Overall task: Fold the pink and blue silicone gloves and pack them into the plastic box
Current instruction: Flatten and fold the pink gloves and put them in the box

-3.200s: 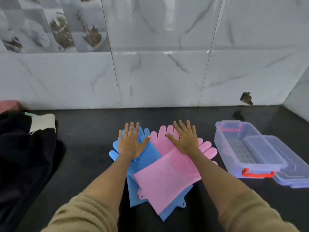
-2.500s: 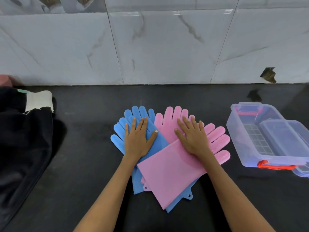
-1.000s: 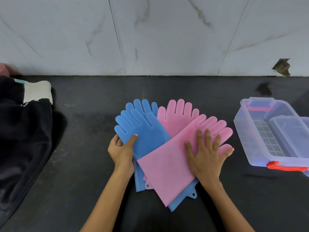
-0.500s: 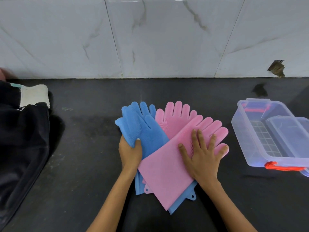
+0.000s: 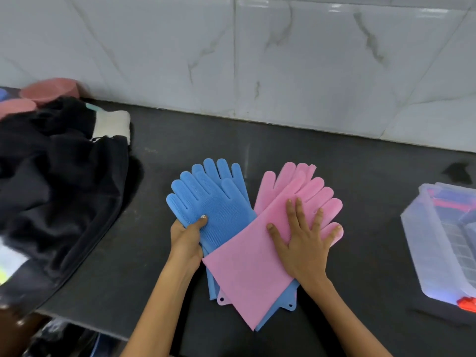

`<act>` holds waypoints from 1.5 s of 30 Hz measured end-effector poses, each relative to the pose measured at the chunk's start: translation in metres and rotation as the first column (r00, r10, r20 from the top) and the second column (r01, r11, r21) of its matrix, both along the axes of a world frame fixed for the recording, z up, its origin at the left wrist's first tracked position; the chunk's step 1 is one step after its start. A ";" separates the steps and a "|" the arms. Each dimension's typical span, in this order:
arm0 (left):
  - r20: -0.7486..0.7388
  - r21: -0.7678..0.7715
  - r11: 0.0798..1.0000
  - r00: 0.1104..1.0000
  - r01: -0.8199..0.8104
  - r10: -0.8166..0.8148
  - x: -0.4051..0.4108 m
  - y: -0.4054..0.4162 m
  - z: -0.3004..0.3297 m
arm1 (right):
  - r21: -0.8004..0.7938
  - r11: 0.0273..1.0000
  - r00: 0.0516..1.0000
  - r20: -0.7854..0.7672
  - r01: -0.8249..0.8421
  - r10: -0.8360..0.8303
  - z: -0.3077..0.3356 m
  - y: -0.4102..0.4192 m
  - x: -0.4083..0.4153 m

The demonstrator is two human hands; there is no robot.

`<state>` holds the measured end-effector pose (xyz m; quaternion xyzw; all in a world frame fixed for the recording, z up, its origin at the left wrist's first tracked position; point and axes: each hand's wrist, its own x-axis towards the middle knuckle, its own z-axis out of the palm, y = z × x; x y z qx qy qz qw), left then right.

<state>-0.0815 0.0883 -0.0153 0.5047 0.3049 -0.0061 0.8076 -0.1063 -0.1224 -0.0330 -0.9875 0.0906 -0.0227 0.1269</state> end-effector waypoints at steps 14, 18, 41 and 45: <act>0.090 0.047 0.951 0.950 -0.305 0.300 -0.052 0.130 0.002 | -0.023 0.919 0.915 0.083 -0.394 0.395 0.003 0.137 0.023; 0.122 0.101 0.920 0.922 -0.379 0.367 -0.064 0.155 0.000 | -0.064 0.884 0.881 0.068 -0.464 0.467 0.002 0.168 0.023; -0.189 0.979 0.054 0.971 0.199 -0.147 -0.031 0.063 0.020 | 0.841 0.536 0.997 -0.050 0.075 -0.061 0.024 0.107 -0.014; -0.271 0.961 0.019 0.950 0.277 -0.156 -0.011 0.063 0.021 | 0.780 0.626 0.999 -0.047 0.028 0.014 0.026 0.113 -0.014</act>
